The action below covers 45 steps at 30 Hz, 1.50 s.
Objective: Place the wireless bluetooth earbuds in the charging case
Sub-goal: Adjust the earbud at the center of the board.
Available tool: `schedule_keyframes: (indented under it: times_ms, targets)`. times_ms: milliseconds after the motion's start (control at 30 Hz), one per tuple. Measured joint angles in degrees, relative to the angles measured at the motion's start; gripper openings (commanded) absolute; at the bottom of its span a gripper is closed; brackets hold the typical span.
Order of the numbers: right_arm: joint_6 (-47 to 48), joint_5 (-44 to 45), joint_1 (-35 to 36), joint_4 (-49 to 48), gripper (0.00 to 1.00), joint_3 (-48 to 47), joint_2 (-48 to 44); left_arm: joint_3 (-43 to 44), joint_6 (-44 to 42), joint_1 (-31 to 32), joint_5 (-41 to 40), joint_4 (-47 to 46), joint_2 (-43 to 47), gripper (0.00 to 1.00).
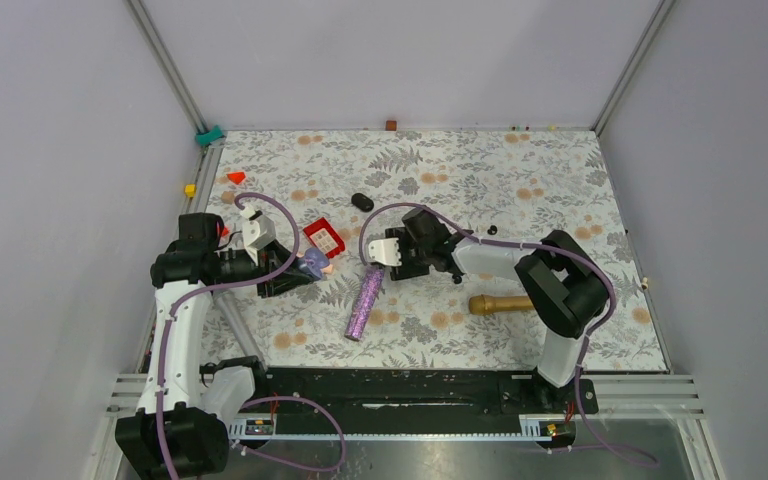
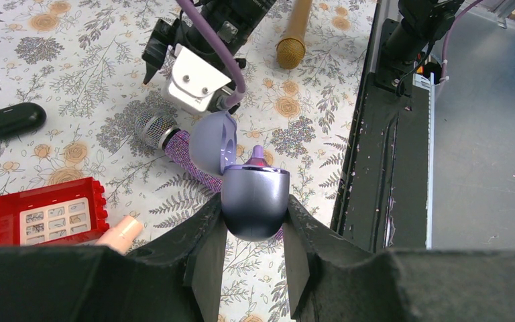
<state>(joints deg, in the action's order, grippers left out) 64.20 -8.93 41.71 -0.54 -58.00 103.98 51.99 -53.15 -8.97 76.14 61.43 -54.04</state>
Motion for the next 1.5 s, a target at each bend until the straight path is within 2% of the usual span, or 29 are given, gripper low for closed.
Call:
schedule_keyframes:
  times_ms: [300,1033,1333,1500]
  targets:
    - [-0.22,7.08,0.48,-4.7,0.73,-0.39,1.79,0.0,0.0,-0.07,0.0,0.0,0.0,0.0]
    - [0.04,19.43,0.02,-4.42,0.71,-2.05,3.69,0.0,0.0,-0.42,0.17,0.0,0.42,0.0]
    - [-1.99,20.39,-1.88,-1.11,0.7,-4.11,3.34,0.0,0.0,-0.46,0.22,0.02,0.42,0.0]
    - [-7.37,18.71,-1.97,7.98,0.68,-6.84,0.57,0.0,0.0,-0.46,0.22,0.02,0.42,0.0]
